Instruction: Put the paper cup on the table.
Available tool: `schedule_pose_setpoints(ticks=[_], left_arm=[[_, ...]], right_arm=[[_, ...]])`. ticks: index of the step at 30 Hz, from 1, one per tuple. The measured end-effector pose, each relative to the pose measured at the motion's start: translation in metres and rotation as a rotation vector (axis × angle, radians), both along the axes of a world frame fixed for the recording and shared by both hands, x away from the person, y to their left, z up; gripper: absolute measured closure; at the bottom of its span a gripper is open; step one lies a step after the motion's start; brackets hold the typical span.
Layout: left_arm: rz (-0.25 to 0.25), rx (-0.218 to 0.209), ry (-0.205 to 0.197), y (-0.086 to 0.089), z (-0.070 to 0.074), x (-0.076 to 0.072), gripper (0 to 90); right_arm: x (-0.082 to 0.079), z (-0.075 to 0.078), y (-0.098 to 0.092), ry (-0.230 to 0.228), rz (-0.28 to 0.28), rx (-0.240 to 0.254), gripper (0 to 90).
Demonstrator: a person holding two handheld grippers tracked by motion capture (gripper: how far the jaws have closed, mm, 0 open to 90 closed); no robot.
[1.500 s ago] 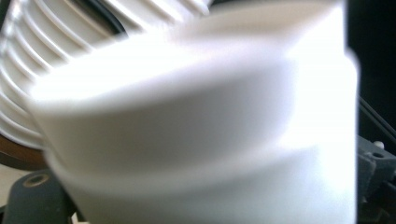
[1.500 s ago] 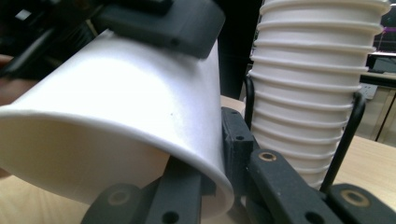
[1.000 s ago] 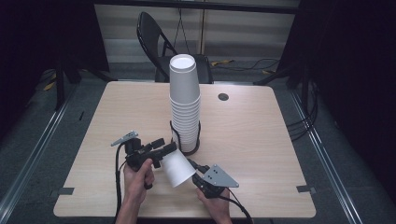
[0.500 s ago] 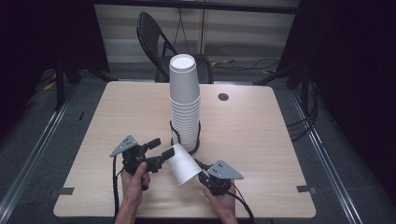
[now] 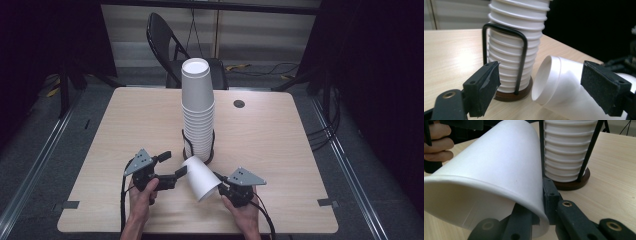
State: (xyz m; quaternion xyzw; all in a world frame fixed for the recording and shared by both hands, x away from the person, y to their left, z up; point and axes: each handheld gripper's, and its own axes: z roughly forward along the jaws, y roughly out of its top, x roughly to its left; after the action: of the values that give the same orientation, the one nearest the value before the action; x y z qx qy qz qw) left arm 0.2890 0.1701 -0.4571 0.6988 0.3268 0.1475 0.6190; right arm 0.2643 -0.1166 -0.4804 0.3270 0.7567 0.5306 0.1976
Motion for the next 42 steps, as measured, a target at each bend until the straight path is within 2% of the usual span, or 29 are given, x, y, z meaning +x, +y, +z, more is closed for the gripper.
schedule_pose_setpoints(ticks=[2, 5, 9, 10, 14, 17, 21, 26, 28, 32, 36, 37, 42], left_arm=[[-0.030, 0.026, -0.010, -0.001, 0.000, -0.001, 15.6], [-0.058, 0.080, -0.054, -0.005, 0.000, -0.004, 15.6], [-0.113, 0.107, -0.074, -0.010, -0.001, -0.009, 15.6], [-0.127, 0.136, -0.087, -0.011, -0.001, -0.010, 15.6], [-0.156, 0.182, -0.110, -0.015, -0.002, -0.013, 15.7], [-0.171, 0.207, -0.131, -0.017, -0.003, -0.015, 15.7], [-0.184, 0.272, -0.145, -0.022, -0.006, -0.018, 15.6], [-0.219, 0.348, -0.185, -0.027, -0.007, -0.021, 15.7], [-0.230, 0.365, -0.193, -0.028, -0.007, -0.022, 15.7], [-0.258, 0.416, -0.205, -0.032, -0.009, -0.025, 15.7], [-0.250, 0.466, -0.234, -0.036, -0.010, -0.028, 15.7], [-0.250, 0.466, -0.239, -0.037, -0.011, -0.029, 15.7], [-0.246, 0.543, -0.286, -0.044, -0.013, -0.034, 15.7]], right_arm=[[0.000, 0.001, -0.002, 0.011, 0.007, -0.013, 86.2], [0.002, 0.003, -0.006, 0.012, 0.014, -0.028, 86.2], [0.004, 0.008, -0.011, 0.026, 0.017, -0.024, 86.2], [0.005, 0.009, -0.012, 0.036, 0.023, -0.026, 86.2], [0.010, 0.016, -0.017, 0.085, 0.047, -0.074, 86.2], [0.014, 0.020, -0.018, 0.115, 0.063, -0.098, 86.3], [0.019, 0.024, -0.020, 0.154, 0.084, -0.142, 86.3], [0.023, 0.028, -0.020, 0.179, 0.097, -0.167, 86.4], [0.025, 0.030, -0.020, 0.193, 0.106, -0.181, 86.4], [0.030, 0.031, -0.019, 0.237, 0.129, -0.205, 86.4], [0.033, 0.033, -0.017, 0.263, 0.150, -0.238, 86.4], [0.034, 0.033, -0.016, 0.271, 0.156, -0.245, 86.4], [0.036, 0.036, -0.014, 0.300, 0.184, -0.270, 86.5]])
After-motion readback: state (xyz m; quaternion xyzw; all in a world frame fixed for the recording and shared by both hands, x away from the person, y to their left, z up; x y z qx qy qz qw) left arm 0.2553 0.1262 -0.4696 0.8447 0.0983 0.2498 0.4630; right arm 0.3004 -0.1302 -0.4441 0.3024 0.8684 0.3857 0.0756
